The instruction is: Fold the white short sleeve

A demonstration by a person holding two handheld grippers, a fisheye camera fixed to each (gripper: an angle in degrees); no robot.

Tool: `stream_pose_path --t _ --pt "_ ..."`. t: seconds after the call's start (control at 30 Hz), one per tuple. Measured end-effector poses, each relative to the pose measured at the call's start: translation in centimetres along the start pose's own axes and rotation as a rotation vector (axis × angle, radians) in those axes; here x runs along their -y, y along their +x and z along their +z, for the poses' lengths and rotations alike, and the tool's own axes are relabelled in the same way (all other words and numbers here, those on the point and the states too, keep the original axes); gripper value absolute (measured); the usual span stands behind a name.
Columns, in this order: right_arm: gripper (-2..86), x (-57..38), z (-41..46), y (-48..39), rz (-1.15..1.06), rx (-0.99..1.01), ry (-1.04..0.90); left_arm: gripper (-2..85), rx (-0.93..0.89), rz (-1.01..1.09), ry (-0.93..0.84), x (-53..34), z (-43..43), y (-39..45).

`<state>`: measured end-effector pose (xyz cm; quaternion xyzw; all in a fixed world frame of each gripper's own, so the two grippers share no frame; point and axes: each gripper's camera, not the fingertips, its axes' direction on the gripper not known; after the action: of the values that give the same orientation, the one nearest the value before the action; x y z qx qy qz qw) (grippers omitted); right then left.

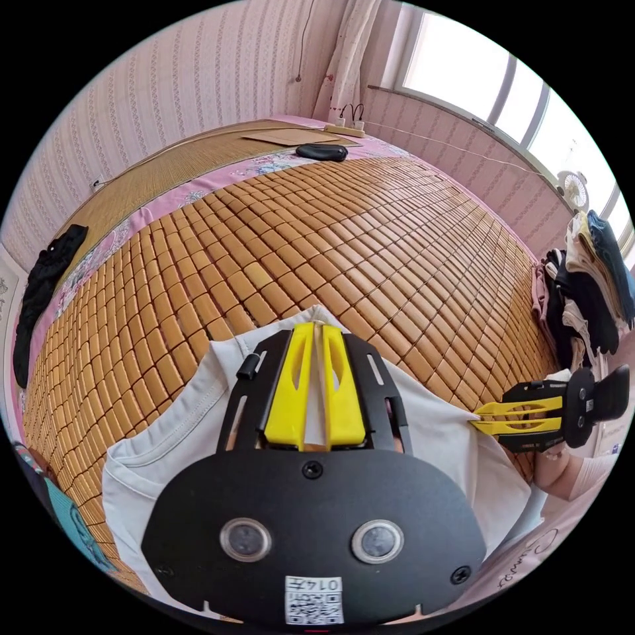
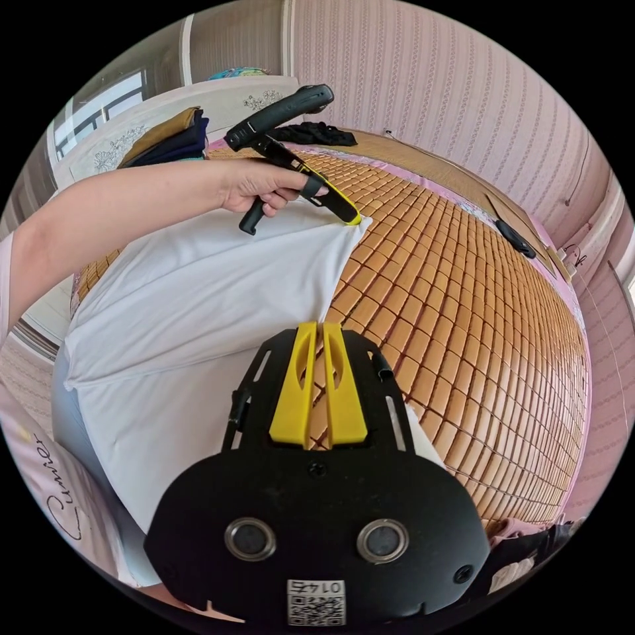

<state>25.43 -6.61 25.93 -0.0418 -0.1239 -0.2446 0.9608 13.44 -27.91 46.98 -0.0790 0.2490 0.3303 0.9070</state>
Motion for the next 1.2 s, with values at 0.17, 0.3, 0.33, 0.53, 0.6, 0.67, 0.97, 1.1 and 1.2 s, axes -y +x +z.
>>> stream_pose_path --t 0.17,0.3,0.33,0.53,0.6,0.67,0.97,1.1,1.2 --pt "3.3 -0.2 -0.3 -0.4 0.045 0.037 0.011 8.0 0.099 -0.015 0.002 -0.3 -3.4 0.2" --pt "4.9 -1.1 -1.0 -1.0 0.085 0.04 0.041 7.8 0.163 -0.035 0.06 -1.7 -6.5 0.6" --pt "5.0 -1.3 -1.3 -1.1 0.107 0.047 0.064 7.8 0.163 -0.04 0.086 -2.6 -7.9 0.7" --pt "5.2 -1.3 -2.3 -4.3 0.074 0.015 0.166 7.6 0.286 0.045 0.206 -15.3 -19.2 4.8" --pt "5.5 -1.1 -2.4 -6.0 0.052 -0.05 0.189 7.6 0.374 0.062 0.197 -21.6 -22.8 6.7" --pt "5.7 -1.0 -2.4 -8.0 0.025 -0.154 0.225 7.7 0.532 0.023 0.159 -30.9 -27.4 8.9" --pt "8.9 4.7 -4.4 -31.0 -0.34 -0.016 0.145 8.4 0.64 -0.502 0.071 -59.2 -36.6 11.0" --pt "10.8 7.9 -3.8 -42.3 -0.495 0.02 0.073 8.3 0.603 -0.553 0.083 -64.4 -37.8 11.3" --pt "12.0 10.1 -4.0 -48.3 -0.551 0.043 0.062 8.3 0.621 -0.582 0.116 -68.6 -39.6 10.8"
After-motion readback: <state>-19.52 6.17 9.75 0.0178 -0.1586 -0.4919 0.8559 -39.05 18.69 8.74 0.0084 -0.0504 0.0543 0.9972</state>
